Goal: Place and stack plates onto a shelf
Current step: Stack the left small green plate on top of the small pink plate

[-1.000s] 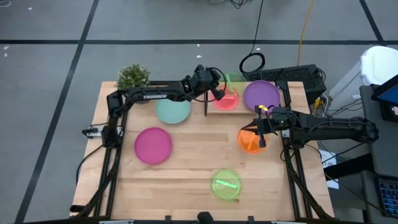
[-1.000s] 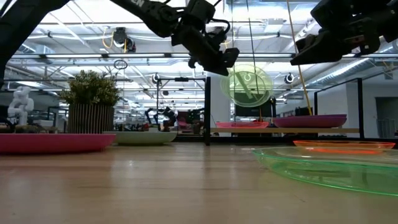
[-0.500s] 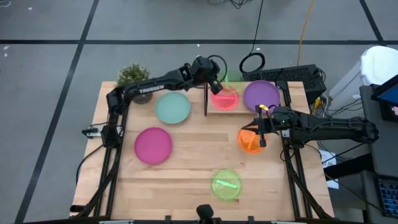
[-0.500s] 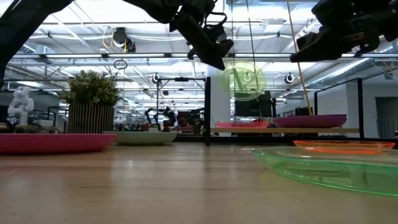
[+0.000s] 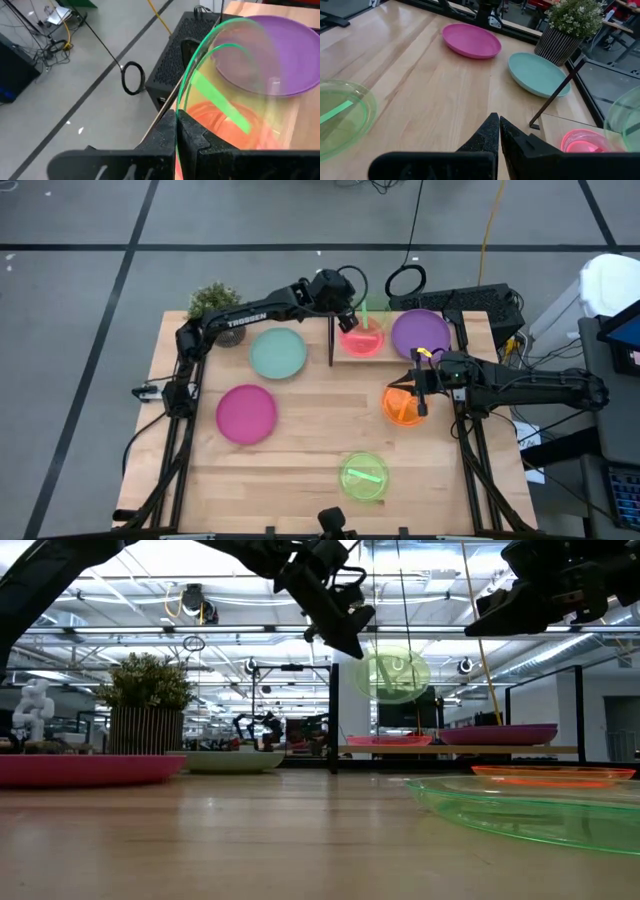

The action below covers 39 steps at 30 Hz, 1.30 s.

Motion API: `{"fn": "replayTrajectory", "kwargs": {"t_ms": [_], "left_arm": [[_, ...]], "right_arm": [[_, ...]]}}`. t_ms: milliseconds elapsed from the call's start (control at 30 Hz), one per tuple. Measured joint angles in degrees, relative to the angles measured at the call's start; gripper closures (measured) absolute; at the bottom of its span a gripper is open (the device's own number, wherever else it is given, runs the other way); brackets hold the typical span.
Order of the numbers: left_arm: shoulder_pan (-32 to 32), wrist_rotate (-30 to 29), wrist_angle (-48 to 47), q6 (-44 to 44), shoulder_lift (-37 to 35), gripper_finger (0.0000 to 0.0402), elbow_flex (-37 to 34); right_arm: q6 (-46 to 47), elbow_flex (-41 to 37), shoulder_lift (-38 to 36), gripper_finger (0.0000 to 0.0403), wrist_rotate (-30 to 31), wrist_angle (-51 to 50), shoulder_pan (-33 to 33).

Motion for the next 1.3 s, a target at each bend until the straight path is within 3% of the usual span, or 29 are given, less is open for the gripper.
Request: {"fn": "replayTrajectory", "kwargs": {"t_ms": [367,700,1033,1167,1300], "left_arm": [[-2.2,-1.3,-0.9,-7.8,1.3,0.0401,-0.1],[-9.5,-11.8,0.6,-14.3,1.0,0.0401,0.0],[-17.6,-26.0,-7.4,-28.2,1.1,0.0401,0.0],[-20.2,-28.6,-7.4,-31.4,1.1,0.0401,0.0],[-21.9,-29.9,-7.7,-33.6,1.1,0.0401,0.0]], "right_arm": [[0.0,0.0,0.0,0.0403,0.0,0.0,0.0],[0.1,0.0,-0.1,0.0403,0.0,0.0,0.0],[0.5,0.0,-4.2,0.0403,0.1,-0.1,0.0],[0.8,0.0,-5.5,0.0403,5.3,0.0,0.0],[7.3,0.0,-6.5,0.0403,20.6,-0.3,0.0]]}}
